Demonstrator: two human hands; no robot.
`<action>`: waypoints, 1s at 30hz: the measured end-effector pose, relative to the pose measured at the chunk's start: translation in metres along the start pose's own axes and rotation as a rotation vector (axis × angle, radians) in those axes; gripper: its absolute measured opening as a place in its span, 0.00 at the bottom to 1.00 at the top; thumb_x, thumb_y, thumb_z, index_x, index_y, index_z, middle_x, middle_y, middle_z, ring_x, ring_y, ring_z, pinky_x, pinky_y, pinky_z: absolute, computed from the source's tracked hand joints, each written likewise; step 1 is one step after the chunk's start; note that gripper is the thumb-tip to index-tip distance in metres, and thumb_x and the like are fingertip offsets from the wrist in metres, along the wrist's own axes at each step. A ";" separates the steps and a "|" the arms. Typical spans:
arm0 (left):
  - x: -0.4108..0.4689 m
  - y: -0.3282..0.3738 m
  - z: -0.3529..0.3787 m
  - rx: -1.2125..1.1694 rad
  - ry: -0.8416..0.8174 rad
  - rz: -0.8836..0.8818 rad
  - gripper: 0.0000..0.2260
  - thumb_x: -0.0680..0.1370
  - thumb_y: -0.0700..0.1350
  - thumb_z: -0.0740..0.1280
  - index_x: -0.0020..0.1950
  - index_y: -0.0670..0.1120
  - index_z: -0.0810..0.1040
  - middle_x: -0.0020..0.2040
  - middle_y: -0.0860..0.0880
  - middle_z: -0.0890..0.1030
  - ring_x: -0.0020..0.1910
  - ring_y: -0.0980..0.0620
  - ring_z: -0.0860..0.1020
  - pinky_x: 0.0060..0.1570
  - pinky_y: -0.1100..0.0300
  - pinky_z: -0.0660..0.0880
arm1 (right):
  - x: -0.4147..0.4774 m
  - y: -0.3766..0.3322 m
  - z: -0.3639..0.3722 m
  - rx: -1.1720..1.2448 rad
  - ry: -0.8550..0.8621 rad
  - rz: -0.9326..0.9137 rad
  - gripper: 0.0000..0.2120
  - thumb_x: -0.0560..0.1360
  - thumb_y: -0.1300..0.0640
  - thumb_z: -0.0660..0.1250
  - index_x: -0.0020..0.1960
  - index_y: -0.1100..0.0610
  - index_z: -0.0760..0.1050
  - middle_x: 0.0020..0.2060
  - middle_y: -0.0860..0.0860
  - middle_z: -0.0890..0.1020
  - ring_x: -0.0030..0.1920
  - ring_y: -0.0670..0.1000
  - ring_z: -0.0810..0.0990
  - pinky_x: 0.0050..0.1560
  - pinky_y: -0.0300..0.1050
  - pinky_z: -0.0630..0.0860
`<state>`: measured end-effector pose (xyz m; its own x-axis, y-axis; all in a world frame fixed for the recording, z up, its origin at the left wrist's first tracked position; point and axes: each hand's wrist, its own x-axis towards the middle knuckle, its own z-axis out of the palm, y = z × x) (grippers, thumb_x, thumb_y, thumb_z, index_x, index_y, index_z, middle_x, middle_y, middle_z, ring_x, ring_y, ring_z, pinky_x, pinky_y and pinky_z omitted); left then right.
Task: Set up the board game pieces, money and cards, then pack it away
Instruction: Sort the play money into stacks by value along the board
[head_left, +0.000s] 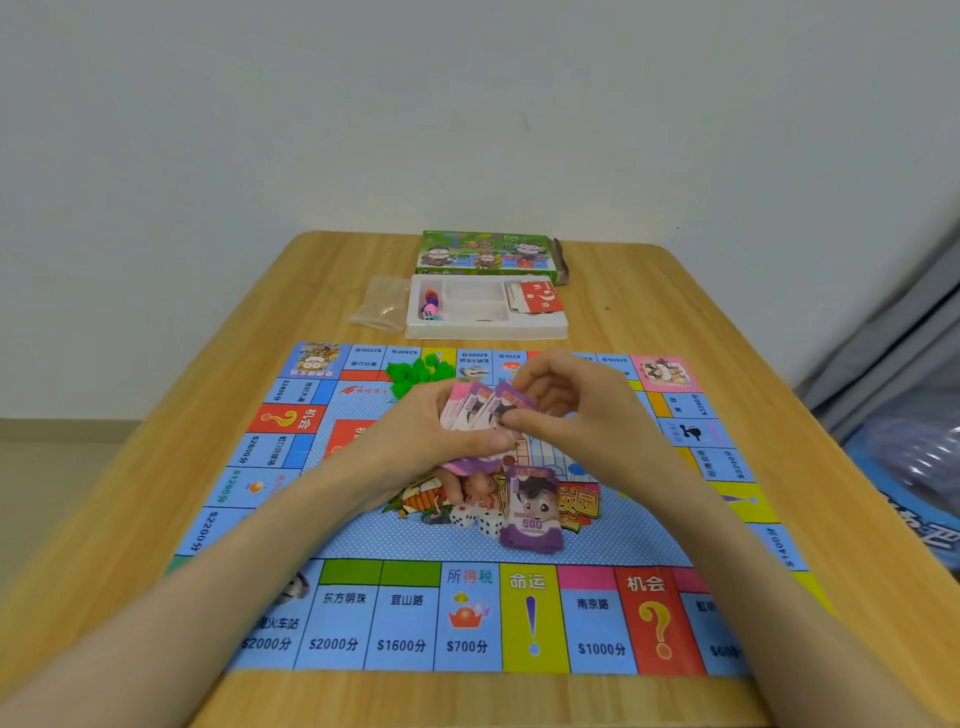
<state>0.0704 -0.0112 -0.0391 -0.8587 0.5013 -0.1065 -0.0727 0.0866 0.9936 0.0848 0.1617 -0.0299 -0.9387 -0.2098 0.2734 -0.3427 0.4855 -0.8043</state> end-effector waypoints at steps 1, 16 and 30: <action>0.000 -0.001 0.000 -0.011 0.001 -0.003 0.15 0.65 0.43 0.72 0.50 0.46 0.77 0.31 0.49 0.81 0.23 0.52 0.77 0.19 0.64 0.72 | 0.000 0.000 0.001 0.001 0.011 -0.014 0.09 0.69 0.60 0.74 0.42 0.51 0.75 0.33 0.50 0.79 0.36 0.50 0.78 0.41 0.47 0.76; 0.005 -0.008 -0.008 -0.152 0.029 0.014 0.14 0.71 0.44 0.66 0.56 0.41 0.73 0.38 0.44 0.83 0.24 0.52 0.77 0.21 0.64 0.73 | 0.005 0.004 -0.008 0.069 0.272 0.026 0.09 0.76 0.67 0.65 0.41 0.54 0.73 0.36 0.53 0.81 0.37 0.48 0.80 0.35 0.30 0.73; 0.008 -0.009 -0.012 -0.156 0.095 0.000 0.07 0.77 0.40 0.64 0.54 0.42 0.72 0.38 0.43 0.83 0.26 0.53 0.77 0.23 0.64 0.75 | -0.001 -0.004 -0.018 -0.165 -0.428 0.242 0.07 0.72 0.60 0.72 0.36 0.53 0.78 0.32 0.50 0.82 0.30 0.38 0.77 0.31 0.28 0.69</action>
<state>0.0580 -0.0182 -0.0480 -0.9021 0.4172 -0.1100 -0.1444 -0.0517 0.9882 0.0861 0.1755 -0.0177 -0.9050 -0.3862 -0.1782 -0.1510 0.6833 -0.7143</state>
